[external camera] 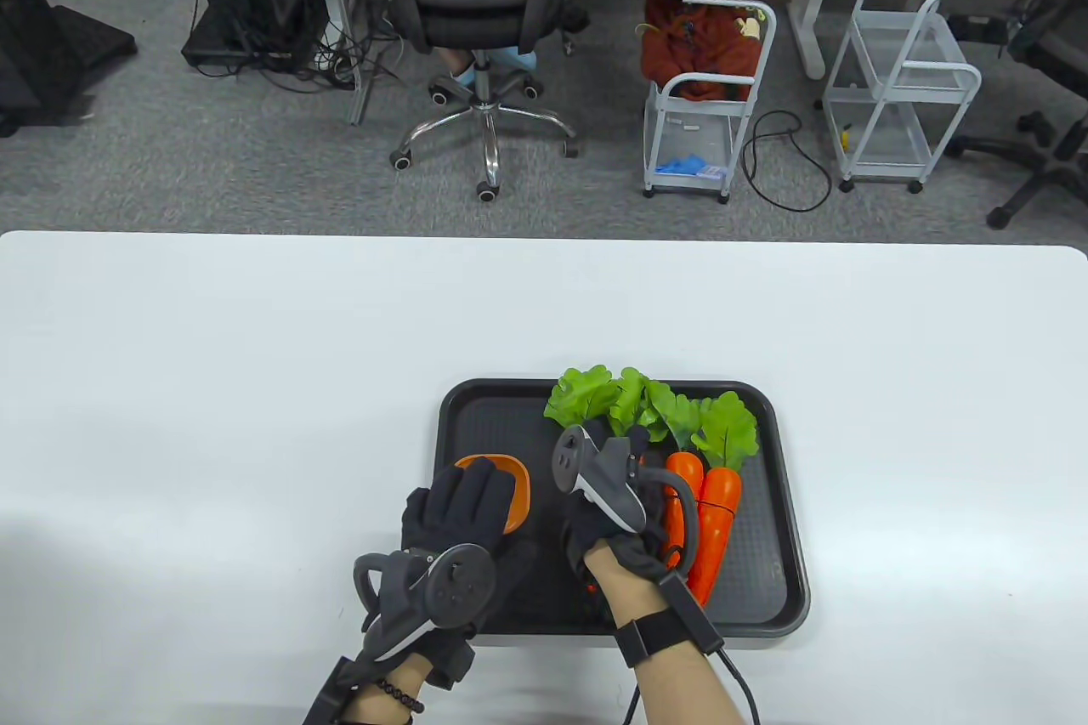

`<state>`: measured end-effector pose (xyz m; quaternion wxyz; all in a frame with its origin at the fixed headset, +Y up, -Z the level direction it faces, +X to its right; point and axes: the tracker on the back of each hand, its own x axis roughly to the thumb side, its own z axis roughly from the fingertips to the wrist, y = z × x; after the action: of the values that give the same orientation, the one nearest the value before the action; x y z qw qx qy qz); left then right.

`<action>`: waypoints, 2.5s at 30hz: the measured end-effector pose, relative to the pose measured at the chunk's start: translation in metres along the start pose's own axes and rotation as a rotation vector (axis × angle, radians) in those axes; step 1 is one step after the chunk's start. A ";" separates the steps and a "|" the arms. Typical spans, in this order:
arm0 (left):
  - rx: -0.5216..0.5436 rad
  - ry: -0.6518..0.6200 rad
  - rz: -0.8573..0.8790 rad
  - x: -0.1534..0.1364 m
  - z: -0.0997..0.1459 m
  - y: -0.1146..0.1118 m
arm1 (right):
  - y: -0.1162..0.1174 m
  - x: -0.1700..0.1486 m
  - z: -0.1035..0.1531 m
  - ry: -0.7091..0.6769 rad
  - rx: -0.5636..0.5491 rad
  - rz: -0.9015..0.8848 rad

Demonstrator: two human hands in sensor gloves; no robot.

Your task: Pinch and pull to detach rubber bands

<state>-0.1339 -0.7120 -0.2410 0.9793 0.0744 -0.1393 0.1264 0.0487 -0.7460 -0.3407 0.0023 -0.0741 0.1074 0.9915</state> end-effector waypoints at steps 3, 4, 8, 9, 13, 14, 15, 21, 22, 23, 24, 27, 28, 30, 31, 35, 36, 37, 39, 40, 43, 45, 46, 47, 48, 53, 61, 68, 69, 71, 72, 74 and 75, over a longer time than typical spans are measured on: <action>-0.010 0.003 -0.006 -0.001 -0.001 -0.001 | -0.002 -0.005 0.003 -0.020 0.001 -0.054; -0.012 0.005 -0.005 -0.002 -0.001 -0.002 | -0.004 -0.008 0.005 -0.033 -0.009 -0.086; -0.012 0.015 0.010 -0.004 -0.002 -0.002 | -0.013 -0.021 0.016 -0.086 -0.041 -0.216; -0.014 0.014 0.013 -0.004 -0.002 -0.002 | -0.014 -0.024 0.019 -0.113 -0.048 -0.248; -0.021 0.011 0.031 -0.002 -0.002 -0.003 | -0.016 -0.037 0.034 -0.171 -0.059 -0.359; -0.022 0.010 0.033 -0.002 -0.002 -0.003 | -0.016 -0.039 0.036 -0.180 -0.063 -0.380; -0.021 0.008 0.034 -0.001 -0.002 -0.003 | -0.016 -0.042 0.039 -0.198 -0.068 -0.418; -0.002 0.011 0.088 -0.002 -0.001 -0.003 | -0.010 -0.057 0.055 -0.277 -0.100 -0.667; 0.001 0.011 0.093 -0.002 -0.001 -0.003 | -0.009 -0.058 0.056 -0.290 -0.098 -0.714; 0.007 0.011 0.102 -0.002 -0.001 -0.003 | -0.005 -0.060 0.059 -0.310 -0.082 -0.800; 0.009 0.008 0.117 -0.002 -0.001 -0.003 | -0.003 -0.061 0.060 -0.329 -0.073 -0.849; 0.014 0.005 0.154 -0.001 0.000 -0.004 | 0.000 -0.062 0.063 -0.376 -0.039 -0.976; 0.013 0.005 0.160 -0.001 0.000 -0.004 | 0.000 -0.061 0.064 -0.389 -0.036 -1.009; 0.011 -0.012 0.161 0.000 0.000 -0.005 | 0.001 -0.061 0.066 -0.423 -0.022 -1.076; 0.016 -0.023 0.163 0.001 0.001 -0.006 | 0.002 -0.061 0.067 -0.437 -0.006 -1.115; 0.025 -0.048 0.234 0.002 0.002 -0.005 | 0.009 -0.058 0.068 -0.478 0.088 -1.276; 0.023 -0.056 0.251 0.002 0.002 -0.005 | 0.011 -0.058 0.069 -0.487 0.111 -1.312; 0.027 -0.068 0.265 0.002 0.002 -0.005 | 0.013 -0.056 0.069 -0.495 0.129 -1.359; 0.030 -0.073 0.279 0.002 0.003 -0.004 | 0.015 -0.054 0.069 -0.505 0.160 -1.405; 0.032 -0.079 0.289 0.002 0.003 -0.005 | 0.018 -0.052 0.070 -0.516 0.183 -1.437; 0.056 -0.082 0.308 0.001 0.005 -0.004 | 0.023 -0.047 0.069 -0.532 0.230 -1.539; 0.083 -0.086 0.317 0.001 0.006 -0.001 | 0.028 -0.045 0.069 -0.559 0.272 -1.622; 0.104 -0.093 0.315 0.002 0.007 0.000 | 0.029 -0.043 0.069 -0.558 0.280 -1.653; 0.122 -0.103 0.307 0.003 0.008 0.002 | 0.030 -0.042 0.069 -0.558 0.283 -1.676; 0.137 -0.110 0.301 0.004 0.009 0.002 | 0.030 -0.042 0.069 -0.562 0.282 -1.688; 0.160 -0.146 0.268 0.009 0.011 0.003 | 0.031 -0.043 0.070 -0.559 0.273 -1.709; 0.117 -0.251 0.215 0.023 0.014 0.000 | 0.036 -0.053 0.060 -0.530 0.276 -1.807; 0.105 -0.277 0.200 0.030 0.015 -0.001 | 0.034 -0.060 0.055 -0.560 0.262 -1.856; 0.105 -0.280 0.196 0.030 0.015 -0.001 | 0.034 -0.060 0.055 -0.558 0.263 -1.861; 0.104 -0.284 0.187 0.031 0.016 -0.001 | 0.033 -0.060 0.056 -0.565 0.263 -1.860; 0.103 -0.285 0.186 0.031 0.016 -0.001 | 0.033 -0.060 0.055 -0.566 0.259 -1.858; 0.098 -0.295 0.179 0.031 0.016 0.000 | 0.032 -0.061 0.055 -0.570 0.242 -1.860; 0.097 -0.299 0.174 0.032 0.017 0.000 | 0.032 -0.062 0.055 -0.568 0.235 -1.861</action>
<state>-0.1083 -0.7077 -0.2159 0.9283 0.1274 -0.2831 0.2047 0.1010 -0.7645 -0.2720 0.8164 0.1129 0.0994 0.5575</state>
